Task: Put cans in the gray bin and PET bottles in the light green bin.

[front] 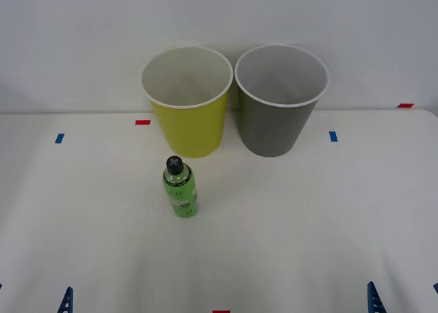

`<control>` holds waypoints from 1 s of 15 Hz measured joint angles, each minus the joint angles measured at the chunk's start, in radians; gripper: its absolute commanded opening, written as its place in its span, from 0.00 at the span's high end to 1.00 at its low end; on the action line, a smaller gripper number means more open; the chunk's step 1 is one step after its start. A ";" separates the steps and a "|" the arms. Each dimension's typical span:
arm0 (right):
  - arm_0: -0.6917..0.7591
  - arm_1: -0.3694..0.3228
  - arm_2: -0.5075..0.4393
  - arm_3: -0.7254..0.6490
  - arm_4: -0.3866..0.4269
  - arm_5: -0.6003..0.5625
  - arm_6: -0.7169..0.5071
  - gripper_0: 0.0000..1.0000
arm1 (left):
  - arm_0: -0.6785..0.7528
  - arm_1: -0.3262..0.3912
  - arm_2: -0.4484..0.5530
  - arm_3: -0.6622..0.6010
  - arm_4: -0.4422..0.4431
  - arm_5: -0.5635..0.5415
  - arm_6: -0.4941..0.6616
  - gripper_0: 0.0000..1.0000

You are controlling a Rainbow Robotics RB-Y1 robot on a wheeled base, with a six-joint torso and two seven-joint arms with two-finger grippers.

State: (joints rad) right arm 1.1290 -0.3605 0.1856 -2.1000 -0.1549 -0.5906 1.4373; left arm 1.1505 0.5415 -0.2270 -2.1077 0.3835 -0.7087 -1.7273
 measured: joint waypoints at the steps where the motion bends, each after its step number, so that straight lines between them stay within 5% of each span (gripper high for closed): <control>1: 0.000 0.000 0.000 0.000 0.000 0.000 0.000 0.00 | 0.000 0.000 0.000 0.000 0.000 0.000 0.000 0.00; 15: 0.000 0.000 0.000 0.000 0.000 0.000 0.000 0.00 | 0.000 0.000 0.000 0.000 0.000 0.000 0.000 0.00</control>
State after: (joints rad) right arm 1.1290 -0.3605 0.1856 -2.1000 -0.1549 -0.5906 1.4374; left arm 1.1505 0.5415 -0.2270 -2.1077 0.3835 -0.7087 -1.7273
